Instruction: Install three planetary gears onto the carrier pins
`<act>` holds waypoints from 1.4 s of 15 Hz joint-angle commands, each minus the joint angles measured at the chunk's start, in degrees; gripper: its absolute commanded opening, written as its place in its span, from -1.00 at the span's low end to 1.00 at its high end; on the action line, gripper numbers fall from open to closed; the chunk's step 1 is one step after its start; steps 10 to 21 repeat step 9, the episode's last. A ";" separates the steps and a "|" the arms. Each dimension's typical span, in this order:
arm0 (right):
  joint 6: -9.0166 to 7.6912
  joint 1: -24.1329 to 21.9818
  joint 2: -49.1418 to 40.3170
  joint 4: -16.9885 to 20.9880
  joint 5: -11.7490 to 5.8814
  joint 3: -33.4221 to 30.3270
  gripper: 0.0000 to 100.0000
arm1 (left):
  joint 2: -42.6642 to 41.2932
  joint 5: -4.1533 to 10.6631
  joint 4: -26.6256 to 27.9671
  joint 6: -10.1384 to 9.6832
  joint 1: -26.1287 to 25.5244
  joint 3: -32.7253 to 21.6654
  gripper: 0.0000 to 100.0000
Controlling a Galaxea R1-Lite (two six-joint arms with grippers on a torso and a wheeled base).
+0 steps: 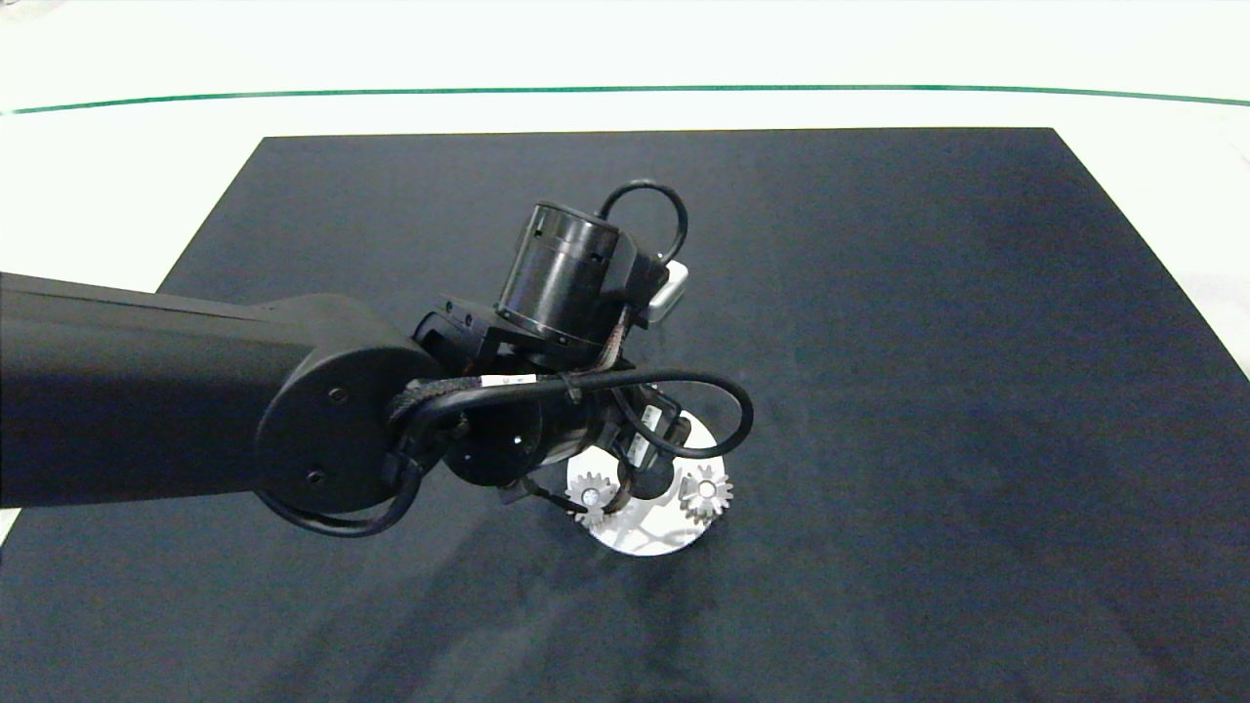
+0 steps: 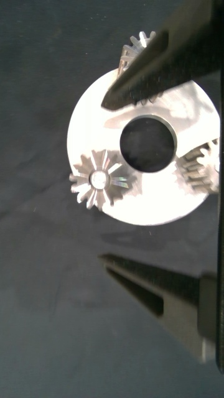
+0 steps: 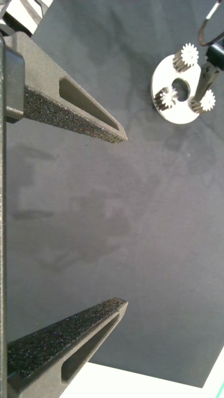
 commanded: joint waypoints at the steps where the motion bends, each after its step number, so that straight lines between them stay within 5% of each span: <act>1: -0.06 -0.07 0.04 0.14 0.09 0.10 1.00 | -6.02 0.17 0.14 -0.04 2.49 2.30 1.00; 5: 0.03 -0.51 -0.05 0.14 -0.53 0.19 1.00 | -17.88 0.17 -0.21 -0.39 9.61 11.79 1.00; 7: 0.21 -1.92 0.04 0.05 -2.46 0.01 1.00 | -25.79 0.17 0.06 -0.56 15.67 15.04 1.00; 9: 3.98 -3.06 -0.05 0.14 -3.43 0.36 1.00 | -32.47 0.09 0.50 -0.48 23.14 15.74 1.00; 21: 3.98 -3.06 -0.05 0.14 -3.43 0.36 1.00 | -32.47 0.09 0.50 -0.48 23.14 15.74 1.00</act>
